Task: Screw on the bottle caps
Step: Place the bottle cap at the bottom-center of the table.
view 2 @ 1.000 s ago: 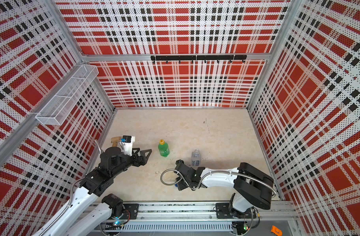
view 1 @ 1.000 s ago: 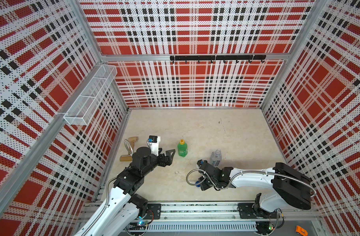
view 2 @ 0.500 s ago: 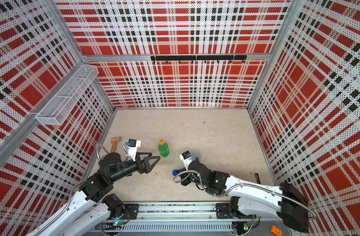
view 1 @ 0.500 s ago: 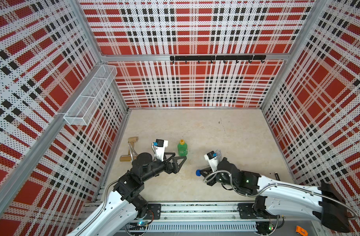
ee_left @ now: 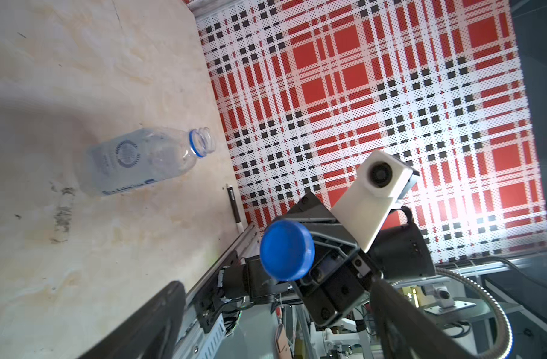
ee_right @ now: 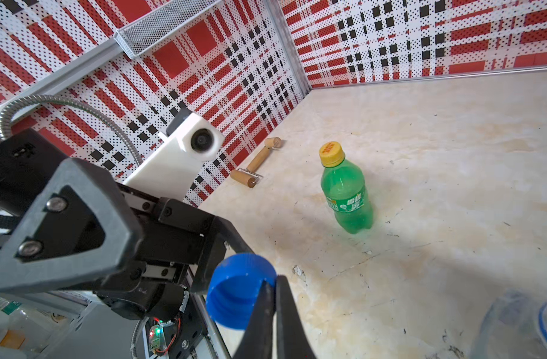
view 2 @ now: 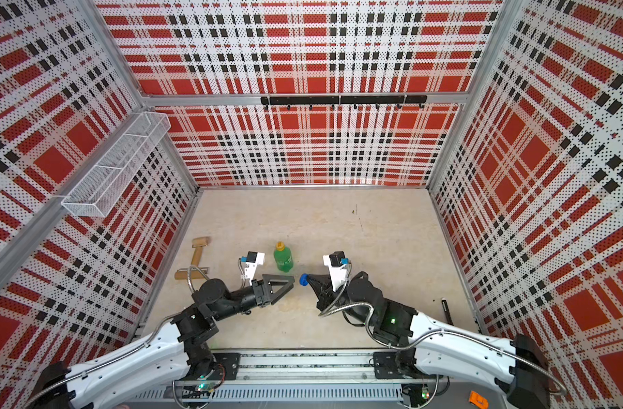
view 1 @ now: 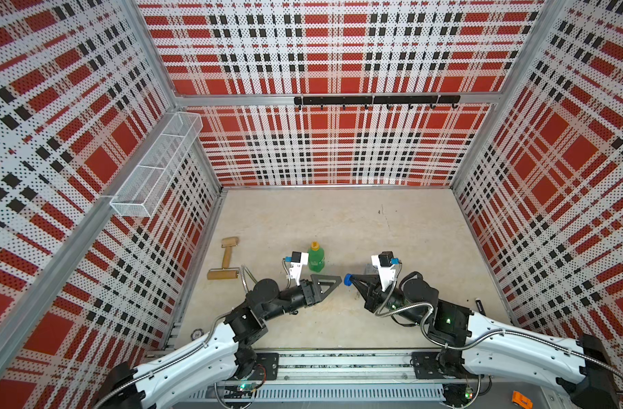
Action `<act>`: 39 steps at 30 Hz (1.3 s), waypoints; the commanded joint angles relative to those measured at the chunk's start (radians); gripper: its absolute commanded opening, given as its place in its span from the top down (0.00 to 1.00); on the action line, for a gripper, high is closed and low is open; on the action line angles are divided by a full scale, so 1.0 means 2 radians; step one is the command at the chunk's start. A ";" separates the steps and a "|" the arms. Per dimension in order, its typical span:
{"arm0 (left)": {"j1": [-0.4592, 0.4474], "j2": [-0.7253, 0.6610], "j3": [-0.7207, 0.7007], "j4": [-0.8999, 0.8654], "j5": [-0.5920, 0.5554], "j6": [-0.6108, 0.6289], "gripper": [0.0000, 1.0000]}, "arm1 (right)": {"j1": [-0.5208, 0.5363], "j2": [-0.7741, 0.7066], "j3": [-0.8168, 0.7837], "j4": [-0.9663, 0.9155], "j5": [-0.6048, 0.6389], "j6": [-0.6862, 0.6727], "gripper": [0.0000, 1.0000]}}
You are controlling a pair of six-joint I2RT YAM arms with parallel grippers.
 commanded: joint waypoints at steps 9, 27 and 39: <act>-0.002 0.048 -0.029 0.172 -0.003 -0.077 0.21 | 0.005 0.012 -0.025 0.100 -0.017 -0.009 1.00; 0.004 0.087 -0.035 0.204 0.020 -0.105 0.38 | 0.010 0.030 -0.035 0.142 -0.018 -0.002 1.00; 0.010 0.102 -0.043 0.233 0.025 -0.121 0.53 | 0.012 0.042 -0.031 0.146 -0.022 -0.005 1.00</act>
